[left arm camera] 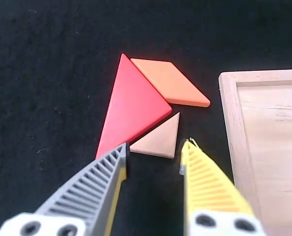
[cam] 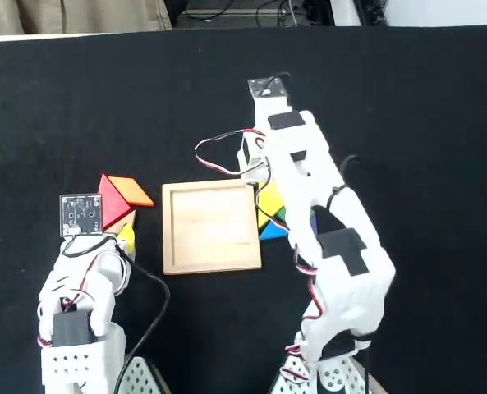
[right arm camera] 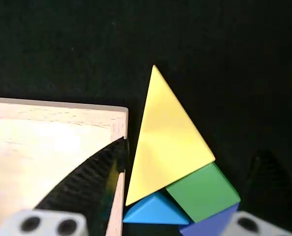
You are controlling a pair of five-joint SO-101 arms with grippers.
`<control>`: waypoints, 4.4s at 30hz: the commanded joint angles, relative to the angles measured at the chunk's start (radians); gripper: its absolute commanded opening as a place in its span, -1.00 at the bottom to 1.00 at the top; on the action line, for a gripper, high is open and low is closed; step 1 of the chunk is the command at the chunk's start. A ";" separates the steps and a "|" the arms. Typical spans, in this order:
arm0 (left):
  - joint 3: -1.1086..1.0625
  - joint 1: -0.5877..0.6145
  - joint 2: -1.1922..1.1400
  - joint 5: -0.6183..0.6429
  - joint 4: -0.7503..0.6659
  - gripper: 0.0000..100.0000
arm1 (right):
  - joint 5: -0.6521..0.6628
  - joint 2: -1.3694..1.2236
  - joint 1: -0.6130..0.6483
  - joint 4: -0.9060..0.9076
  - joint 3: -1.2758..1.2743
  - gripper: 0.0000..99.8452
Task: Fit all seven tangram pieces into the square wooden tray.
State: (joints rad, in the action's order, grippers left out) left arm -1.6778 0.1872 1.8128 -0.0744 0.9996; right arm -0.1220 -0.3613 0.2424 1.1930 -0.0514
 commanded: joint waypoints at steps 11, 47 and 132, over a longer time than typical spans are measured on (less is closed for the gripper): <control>-0.018 -0.015 0.008 0.002 -0.025 -0.63 | -0.008 -0.117 0.009 -0.031 0.090 -0.24; -0.018 -0.015 0.008 0.002 -0.025 -0.63 | 0.041 -0.120 -0.006 0.049 0.059 -0.37; -0.021 0.042 0.008 0.011 -0.087 -0.64 | -0.210 -0.012 0.539 0.091 0.035 -0.19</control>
State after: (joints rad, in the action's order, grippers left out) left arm -1.6794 0.2286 1.8128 -0.0683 0.9367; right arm -0.3475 -0.3798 0.7656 1.2896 -0.0161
